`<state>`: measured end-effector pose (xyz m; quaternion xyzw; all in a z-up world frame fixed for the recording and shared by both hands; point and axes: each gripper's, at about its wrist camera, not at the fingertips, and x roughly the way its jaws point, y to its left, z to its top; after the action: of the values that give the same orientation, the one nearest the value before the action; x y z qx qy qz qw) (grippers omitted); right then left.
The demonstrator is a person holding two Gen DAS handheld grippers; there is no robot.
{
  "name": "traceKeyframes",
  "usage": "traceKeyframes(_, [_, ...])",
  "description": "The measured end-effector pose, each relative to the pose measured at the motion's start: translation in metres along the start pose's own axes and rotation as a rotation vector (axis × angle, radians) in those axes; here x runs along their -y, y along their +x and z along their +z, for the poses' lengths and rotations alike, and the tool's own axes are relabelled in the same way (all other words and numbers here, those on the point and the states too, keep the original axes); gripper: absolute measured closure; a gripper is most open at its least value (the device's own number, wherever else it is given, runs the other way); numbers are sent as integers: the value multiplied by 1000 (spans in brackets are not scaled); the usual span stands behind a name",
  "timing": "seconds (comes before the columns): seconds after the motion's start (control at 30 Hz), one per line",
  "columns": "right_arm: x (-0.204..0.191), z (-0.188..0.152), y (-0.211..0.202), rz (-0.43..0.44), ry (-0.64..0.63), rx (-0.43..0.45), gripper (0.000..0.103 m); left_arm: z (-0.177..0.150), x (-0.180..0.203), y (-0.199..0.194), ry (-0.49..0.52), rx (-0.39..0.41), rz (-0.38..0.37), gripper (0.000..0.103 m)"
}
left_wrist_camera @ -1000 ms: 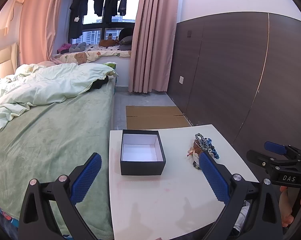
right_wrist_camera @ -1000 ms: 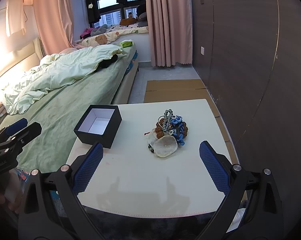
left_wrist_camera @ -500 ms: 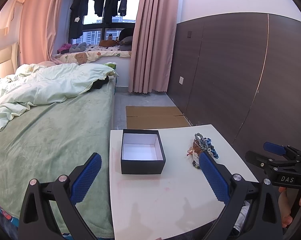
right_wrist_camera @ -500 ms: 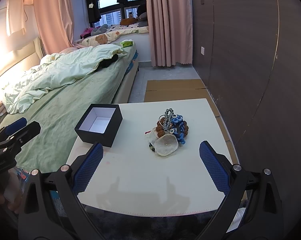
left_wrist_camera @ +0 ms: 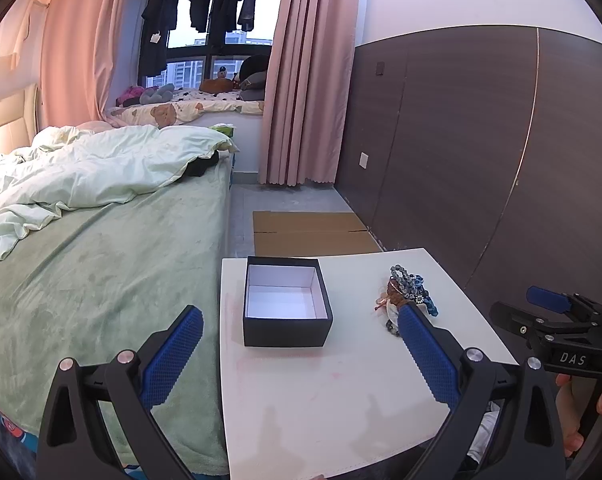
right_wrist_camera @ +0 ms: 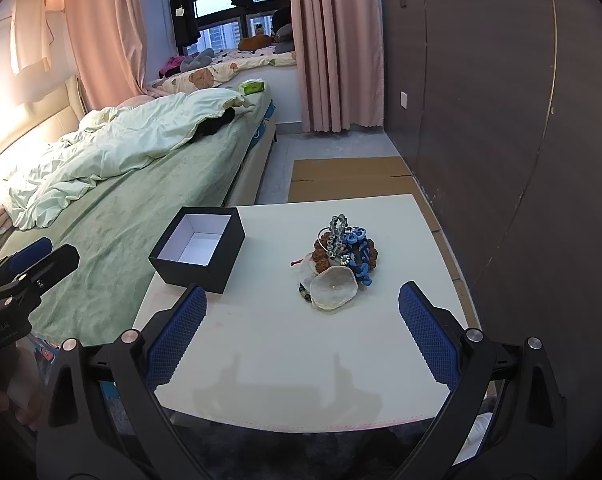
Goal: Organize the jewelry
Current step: 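Grasp the white jade pendant with the left tool while the right tool grasps the grey bead bracelet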
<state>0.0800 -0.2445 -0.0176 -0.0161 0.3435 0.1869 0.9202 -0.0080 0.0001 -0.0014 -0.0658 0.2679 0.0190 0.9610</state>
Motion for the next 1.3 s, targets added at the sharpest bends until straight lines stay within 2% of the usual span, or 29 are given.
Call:
traceKeyframes(0.3, [19,4,10,21,98,-49,7,3,9,16,-13,-13,-33,8])
traceKeyframes(0.47, [39,8,18,1,162,-65,7,5,16,29,-17,-18,-64,8])
traceKeyframes(0.6, [57,11,28,42,244,-83,7,7,24,43,-11,-30,-105,9])
traceKeyframes(0.67, [62,11,32,62,268,-81,7,6,29,50,-5,-41,-129,14])
traceKeyframes(0.8, [70,13,55,76,304,-131,28,4,36,68,10,-81,-159,26])
traceKeyframes(0.97, [78,15,75,122,376,-179,34,4,40,89,-19,-124,-200,36])
traceKeyframes(1.2, [91,18,105,151,470,-227,51,2,53,122,-28,-173,-235,48])
traceKeyframes(1.3, [95,20,117,158,493,-241,54,-2,58,140,-42,-216,-260,55])
